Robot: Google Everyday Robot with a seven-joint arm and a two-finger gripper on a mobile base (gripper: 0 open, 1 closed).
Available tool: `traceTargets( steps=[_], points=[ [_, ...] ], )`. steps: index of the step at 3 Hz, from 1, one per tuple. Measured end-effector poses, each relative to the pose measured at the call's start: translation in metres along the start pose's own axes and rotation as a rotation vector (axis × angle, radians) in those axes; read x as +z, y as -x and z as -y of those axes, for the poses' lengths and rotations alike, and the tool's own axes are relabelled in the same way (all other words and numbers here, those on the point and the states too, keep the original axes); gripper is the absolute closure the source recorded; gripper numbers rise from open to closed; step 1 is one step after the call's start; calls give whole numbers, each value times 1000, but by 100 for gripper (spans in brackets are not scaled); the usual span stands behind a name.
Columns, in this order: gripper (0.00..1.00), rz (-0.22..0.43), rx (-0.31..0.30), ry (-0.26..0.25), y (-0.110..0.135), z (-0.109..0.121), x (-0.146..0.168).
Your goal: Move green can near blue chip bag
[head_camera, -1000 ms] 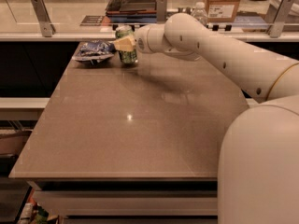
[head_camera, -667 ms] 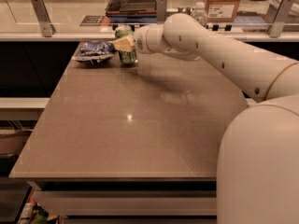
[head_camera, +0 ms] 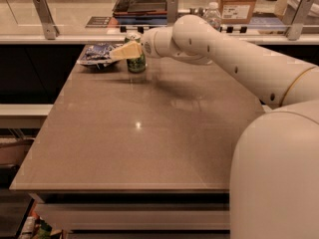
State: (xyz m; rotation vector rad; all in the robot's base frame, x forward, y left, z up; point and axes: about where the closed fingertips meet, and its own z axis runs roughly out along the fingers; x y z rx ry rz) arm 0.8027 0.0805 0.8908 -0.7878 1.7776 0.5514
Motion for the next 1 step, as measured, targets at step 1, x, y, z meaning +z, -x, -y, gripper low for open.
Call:
traceTargets(
  steps=[1],
  points=[
    [0,0,0,0,0,0,0]
  ],
)
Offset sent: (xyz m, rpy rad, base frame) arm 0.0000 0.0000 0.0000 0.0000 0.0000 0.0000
